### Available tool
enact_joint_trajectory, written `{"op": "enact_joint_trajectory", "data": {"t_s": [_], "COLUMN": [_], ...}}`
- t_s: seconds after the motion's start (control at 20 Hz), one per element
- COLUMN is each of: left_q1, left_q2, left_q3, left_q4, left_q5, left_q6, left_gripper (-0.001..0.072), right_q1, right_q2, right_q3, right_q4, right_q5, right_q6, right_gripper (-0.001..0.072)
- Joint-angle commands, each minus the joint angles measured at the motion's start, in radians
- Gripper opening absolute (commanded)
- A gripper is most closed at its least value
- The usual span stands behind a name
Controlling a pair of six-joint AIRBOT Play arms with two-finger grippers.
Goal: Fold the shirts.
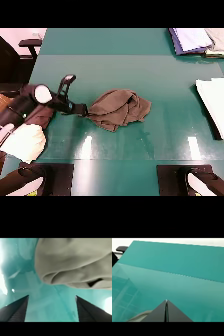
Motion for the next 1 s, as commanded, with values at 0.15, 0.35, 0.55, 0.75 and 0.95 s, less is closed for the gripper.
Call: {"op": "enact_joint_trajectory", "data": {"t_s": [0.15, 0.35, 0.55, 0.75, 0.95], "left_q1": [0.005, 0.005, 0.062, 0.163, 0.172], "left_q2": [-0.043, -0.103, -0.102, -0.097, -0.097], "left_q3": [-0.167, -0.166, -0.066, 0.113, 0.151], "left_q4": [-0.217, -0.241, -0.143, 0.008, 0.045], "left_q5": [0.319, 0.339, 0.285, 0.180, 0.182], "left_q6": [0.039, 0.057, 0.071, 0.072, 0.072], "left_gripper": [0.0676, 0.0331, 0.0025, 0.0025, 0.0025], "right_q1": [0.000, 0.000, 0.000, 0.000, 0.034], "right_q2": [0.005, 0.048, 0.060, -0.023, -0.214], "right_q3": [-0.035, -0.201, -0.410, -0.668, -0.852], "right_q4": [0.002, 0.000, -0.002, 0.000, 0.012], "right_q5": [0.007, -0.018, 0.006, 0.037, -0.066], "right_q6": [0.000, 0.000, 0.001, 0.001, 0.001], "right_gripper": [0.0017, 0.0017, 0.0018, 0.0227, 0.0449]}}
